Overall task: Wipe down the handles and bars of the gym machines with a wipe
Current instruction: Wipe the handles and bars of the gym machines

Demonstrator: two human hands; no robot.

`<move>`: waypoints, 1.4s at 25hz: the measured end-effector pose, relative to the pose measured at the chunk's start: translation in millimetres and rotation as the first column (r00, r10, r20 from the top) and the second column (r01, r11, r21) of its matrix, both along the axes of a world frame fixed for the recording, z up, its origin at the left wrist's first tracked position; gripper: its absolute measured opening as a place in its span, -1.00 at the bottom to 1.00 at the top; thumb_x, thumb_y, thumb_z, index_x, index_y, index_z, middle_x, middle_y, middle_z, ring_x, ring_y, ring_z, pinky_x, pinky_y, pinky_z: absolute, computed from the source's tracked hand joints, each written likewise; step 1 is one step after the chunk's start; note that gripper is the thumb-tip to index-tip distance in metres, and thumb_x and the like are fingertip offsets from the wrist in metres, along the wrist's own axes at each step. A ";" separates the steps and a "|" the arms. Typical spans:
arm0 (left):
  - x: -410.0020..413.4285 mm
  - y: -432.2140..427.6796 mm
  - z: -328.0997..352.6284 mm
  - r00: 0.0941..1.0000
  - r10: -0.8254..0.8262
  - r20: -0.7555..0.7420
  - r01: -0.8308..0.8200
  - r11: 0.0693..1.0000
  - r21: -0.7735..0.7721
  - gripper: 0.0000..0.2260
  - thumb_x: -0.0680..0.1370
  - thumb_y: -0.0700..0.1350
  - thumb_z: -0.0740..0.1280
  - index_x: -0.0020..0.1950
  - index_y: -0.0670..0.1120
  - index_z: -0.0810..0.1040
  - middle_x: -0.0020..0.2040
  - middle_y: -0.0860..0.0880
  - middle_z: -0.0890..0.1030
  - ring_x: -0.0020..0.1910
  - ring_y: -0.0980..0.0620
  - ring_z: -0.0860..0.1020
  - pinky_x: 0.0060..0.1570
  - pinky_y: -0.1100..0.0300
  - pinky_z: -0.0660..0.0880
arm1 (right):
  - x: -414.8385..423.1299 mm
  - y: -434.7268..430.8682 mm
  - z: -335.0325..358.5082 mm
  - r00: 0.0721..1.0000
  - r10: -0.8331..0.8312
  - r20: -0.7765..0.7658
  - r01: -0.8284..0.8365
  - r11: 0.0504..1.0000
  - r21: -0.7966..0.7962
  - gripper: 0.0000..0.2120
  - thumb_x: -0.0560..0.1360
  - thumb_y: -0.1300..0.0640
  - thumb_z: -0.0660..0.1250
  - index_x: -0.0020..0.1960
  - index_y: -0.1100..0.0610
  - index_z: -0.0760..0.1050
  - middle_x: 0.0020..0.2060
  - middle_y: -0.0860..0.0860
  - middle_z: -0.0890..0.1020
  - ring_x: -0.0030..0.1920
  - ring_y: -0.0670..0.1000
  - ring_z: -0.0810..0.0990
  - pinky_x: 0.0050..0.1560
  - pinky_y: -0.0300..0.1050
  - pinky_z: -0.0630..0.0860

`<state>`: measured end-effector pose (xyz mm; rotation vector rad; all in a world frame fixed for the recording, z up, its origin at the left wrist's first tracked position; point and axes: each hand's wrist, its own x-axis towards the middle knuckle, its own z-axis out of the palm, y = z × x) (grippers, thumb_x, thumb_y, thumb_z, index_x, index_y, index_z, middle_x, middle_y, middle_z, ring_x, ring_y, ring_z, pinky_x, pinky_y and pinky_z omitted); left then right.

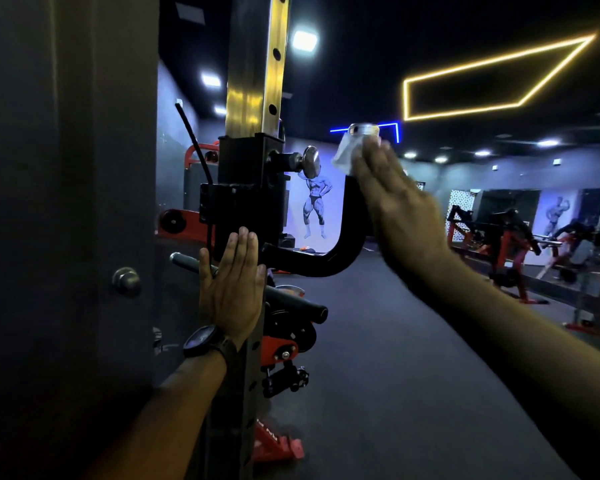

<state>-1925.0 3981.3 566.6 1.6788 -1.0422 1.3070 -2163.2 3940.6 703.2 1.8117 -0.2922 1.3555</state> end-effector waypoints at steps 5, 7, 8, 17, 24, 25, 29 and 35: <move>-1.8 0.7 -1.0 1.000 0.003 -0.029 -0.003 1.000 0.000 -0.51 0.69 0.09 -0.19 0.53 -0.12 0.14 0.52 -0.06 0.24 0.49 0.02 0.18 0.49 -0.05 -0.27 | 13.1 9.4 -9.2 0.976 0.107 0.192 -0.153 0.959 0.240 -0.42 0.36 0.52 0.34 0.37 0.31 0.42 0.34 0.28 0.46 0.03 0.31 0.65 -0.19 0.08 0.62; -1.4 0.6 -1.2 1.000 0.002 -0.028 -0.002 1.000 0.003 -0.52 0.69 0.09 -0.18 0.54 -0.11 0.13 0.52 -0.06 0.25 0.51 0.05 0.15 0.50 -0.03 -0.29 | 22.9 14.1 -27.0 0.943 0.117 0.313 -0.233 0.902 0.364 -0.48 0.44 0.48 0.33 0.38 0.25 0.43 0.35 0.24 0.46 -0.07 0.29 0.67 -0.16 0.09 0.62; 0.6 1.2 -1.5 1.000 0.004 -0.027 -0.004 1.000 -0.008 -0.52 0.70 0.09 -0.18 0.54 -0.11 0.13 0.51 -0.05 0.26 0.52 0.08 0.10 0.51 -0.02 -0.29 | 27.5 15.6 -34.1 0.929 0.148 0.339 -0.277 0.886 0.372 -0.53 0.49 0.44 0.32 0.38 0.24 0.44 0.36 0.21 0.47 -0.04 0.27 0.67 -0.10 0.08 0.62; 3.6 -1.8 -5.7 0.999 -0.038 0.000 0.038 0.997 -0.067 -0.53 0.69 0.08 -0.15 0.55 -0.09 0.10 0.53 -0.03 0.22 0.54 0.24 -0.13 0.50 -0.02 -0.29 | 30.1 14.3 -68.3 0.778 0.345 0.524 -0.589 0.690 0.420 -0.57 0.54 0.34 0.28 0.40 0.17 0.43 0.34 0.09 0.49 0.32 -0.03 0.48 0.32 -0.14 0.42; 4.2 2.3 -7.2 1.000 -0.014 0.026 0.015 0.999 -0.035 -0.52 0.69 0.07 -0.14 0.55 -0.11 0.09 0.54 -0.03 0.20 0.56 0.15 -0.03 0.50 -0.06 -0.24 | 58.8 35.1 -125.5 0.675 0.376 0.634 -0.672 0.669 0.318 -0.48 0.45 0.49 0.36 0.36 0.22 0.45 0.40 0.14 0.41 0.37 -0.01 0.44 0.32 -0.34 0.37; 2.7 2.7 -6.5 0.999 -0.010 0.031 0.011 1.000 -0.025 -0.52 0.69 0.07 -0.15 0.55 -0.11 0.10 0.53 -0.05 0.22 0.55 0.09 0.06 0.50 -0.05 -0.24 | 60.5 35.7 -130.5 0.640 0.362 0.678 -0.691 0.656 0.303 -0.53 0.47 0.46 0.36 0.35 0.22 0.47 0.38 0.13 0.44 0.36 -0.03 0.46 0.31 -0.32 0.39; 2.2 2.9 -4.9 1.000 -0.026 0.015 0.026 0.999 -0.039 -0.53 0.69 0.07 -0.13 0.54 -0.11 0.14 0.50 -0.07 0.30 0.48 0.02 0.20 0.50 -0.02 -0.25 | 80.1 65.5 -121.4 0.106 0.013 0.994 -0.994 0.039 0.106 -0.70 0.53 0.32 0.35 0.26 0.22 0.56 0.00 -0.04 0.70 0.03 -0.13 0.66 0.10 -0.23 0.58; 4.6 5.5 -7.0 0.999 -0.029 0.014 0.029 0.999 -0.028 -0.54 0.67 0.04 -0.03 0.54 -0.11 0.12 0.52 -0.04 0.22 0.49 0.03 0.19 0.49 -0.05 -0.22 | 92.7 72.3 -83.1 -0.116 -0.546 0.830 -0.682 -0.564 -0.467 -0.81 0.55 0.43 0.25 0.15 0.38 0.49 -0.13 0.14 0.59 -0.16 0.00 0.63 -0.15 -0.31 0.61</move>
